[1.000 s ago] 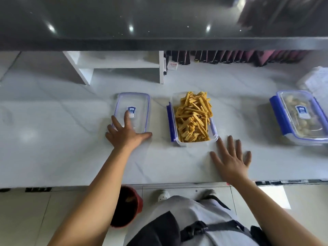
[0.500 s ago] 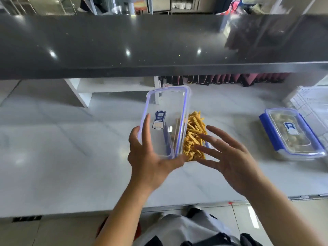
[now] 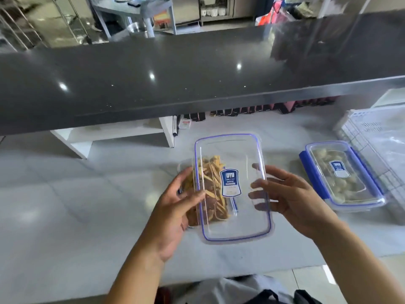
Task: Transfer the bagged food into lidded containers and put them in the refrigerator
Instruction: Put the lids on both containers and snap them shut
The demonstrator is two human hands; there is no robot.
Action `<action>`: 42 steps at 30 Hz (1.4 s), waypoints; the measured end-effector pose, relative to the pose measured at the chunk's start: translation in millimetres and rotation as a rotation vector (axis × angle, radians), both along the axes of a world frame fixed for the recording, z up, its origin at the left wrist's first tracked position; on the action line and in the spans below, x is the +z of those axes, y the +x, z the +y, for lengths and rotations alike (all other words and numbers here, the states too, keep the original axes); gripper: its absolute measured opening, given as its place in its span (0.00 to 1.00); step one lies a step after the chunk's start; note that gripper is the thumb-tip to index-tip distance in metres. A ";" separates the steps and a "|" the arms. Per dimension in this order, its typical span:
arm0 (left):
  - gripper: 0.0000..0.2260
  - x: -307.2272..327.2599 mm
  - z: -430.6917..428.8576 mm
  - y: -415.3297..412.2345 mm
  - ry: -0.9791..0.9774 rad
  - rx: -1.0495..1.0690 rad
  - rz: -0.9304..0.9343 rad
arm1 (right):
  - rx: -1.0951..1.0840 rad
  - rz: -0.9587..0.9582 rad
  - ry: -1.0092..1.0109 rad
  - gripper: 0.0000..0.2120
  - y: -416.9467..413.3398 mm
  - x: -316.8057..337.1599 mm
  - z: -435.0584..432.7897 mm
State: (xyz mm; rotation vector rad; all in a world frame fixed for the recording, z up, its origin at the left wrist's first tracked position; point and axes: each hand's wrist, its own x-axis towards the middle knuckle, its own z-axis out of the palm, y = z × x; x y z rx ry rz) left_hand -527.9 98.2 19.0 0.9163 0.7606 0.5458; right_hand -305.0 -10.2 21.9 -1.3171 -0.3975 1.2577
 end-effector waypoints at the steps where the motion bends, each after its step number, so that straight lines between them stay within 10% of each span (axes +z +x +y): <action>1: 0.27 1.8 2.4 4.8 -0.043 -0.077 -0.028 | 0.008 -0.054 -0.030 0.20 7.0 -3.8 -2.7; 6: 0.23 -6.8 -16.3 53.2 0.011 -0.066 0.120 | 0.003 -0.376 -0.119 0.25 15.2 -32.6 -10.0; 13: 0.22 -8.9 -55.0 94.4 0.055 0.059 0.175 | 0.439 -0.820 -0.228 0.65 20.1 -46.3 -26.8; 18: 0.22 -9.4 -49.1 88.8 0.130 0.040 0.220 | 0.398 -0.819 -0.162 0.62 26.2 -65.4 -18.2; 22: 0.15 -21.1 0.5 40.9 0.446 0.420 0.543 | 0.347 -0.791 -0.200 0.60 41.4 -75.3 -11.2; 28: 0.20 -71.8 37.4 1.1 0.003 0.278 0.596 | 0.459 -1.055 -0.374 0.59 55.3 -80.4 18.3; 42: 0.18 -105.3 -21.5 47.3 -0.129 0.221 0.427 | 0.531 -1.139 -0.387 0.55 44.8 -84.5 28.8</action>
